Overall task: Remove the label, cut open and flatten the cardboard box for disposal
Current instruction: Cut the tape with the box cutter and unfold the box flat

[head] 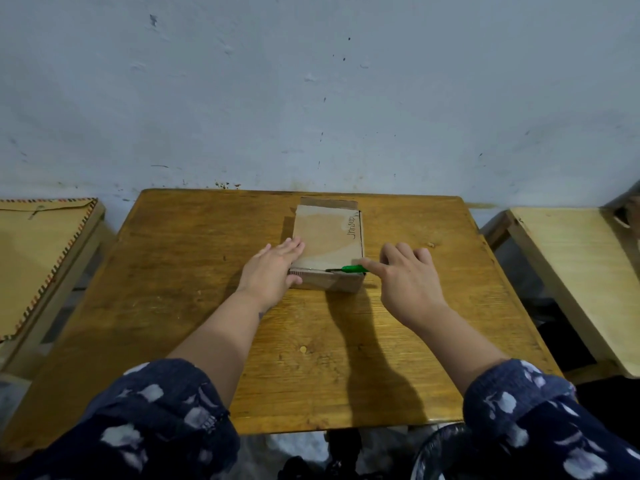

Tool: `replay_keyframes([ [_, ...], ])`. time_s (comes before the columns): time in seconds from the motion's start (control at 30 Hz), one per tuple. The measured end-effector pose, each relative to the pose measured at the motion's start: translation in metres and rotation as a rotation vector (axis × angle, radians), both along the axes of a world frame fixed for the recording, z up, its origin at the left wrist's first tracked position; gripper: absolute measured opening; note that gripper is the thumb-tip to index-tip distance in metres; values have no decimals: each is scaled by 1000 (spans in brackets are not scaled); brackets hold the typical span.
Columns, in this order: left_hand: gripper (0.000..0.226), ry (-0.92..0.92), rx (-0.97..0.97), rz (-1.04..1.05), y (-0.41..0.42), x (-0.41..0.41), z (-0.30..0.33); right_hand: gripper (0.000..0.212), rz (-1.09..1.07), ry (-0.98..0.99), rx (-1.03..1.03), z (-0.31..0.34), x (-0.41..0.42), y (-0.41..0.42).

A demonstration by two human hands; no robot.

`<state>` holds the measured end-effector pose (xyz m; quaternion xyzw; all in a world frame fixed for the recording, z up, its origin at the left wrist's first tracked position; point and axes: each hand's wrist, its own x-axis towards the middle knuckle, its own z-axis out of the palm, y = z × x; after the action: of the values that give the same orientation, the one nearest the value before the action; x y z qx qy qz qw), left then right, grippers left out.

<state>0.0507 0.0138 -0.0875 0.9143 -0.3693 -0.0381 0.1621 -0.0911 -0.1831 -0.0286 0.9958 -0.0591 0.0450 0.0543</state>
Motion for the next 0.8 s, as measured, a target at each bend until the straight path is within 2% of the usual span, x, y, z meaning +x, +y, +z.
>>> replay_keyframes([
  [0.3, 71, -23, 38, 24, -4, -4, 1, 52, -109, -94, -51, -11, -21, -21],
  [0.67, 73, -22, 67, 65, -4, -7, 1, 52, -207, -93, -38, -8, -30, -19],
  [0.73, 74, -16, 69, 78, -4, -7, 1, 50, -299, -73, 46, -7, -31, -24],
  [0.8, 73, -9, 73, 84, -5, -8, 2, 46, -456, -18, 270, -6, -32, -34],
])
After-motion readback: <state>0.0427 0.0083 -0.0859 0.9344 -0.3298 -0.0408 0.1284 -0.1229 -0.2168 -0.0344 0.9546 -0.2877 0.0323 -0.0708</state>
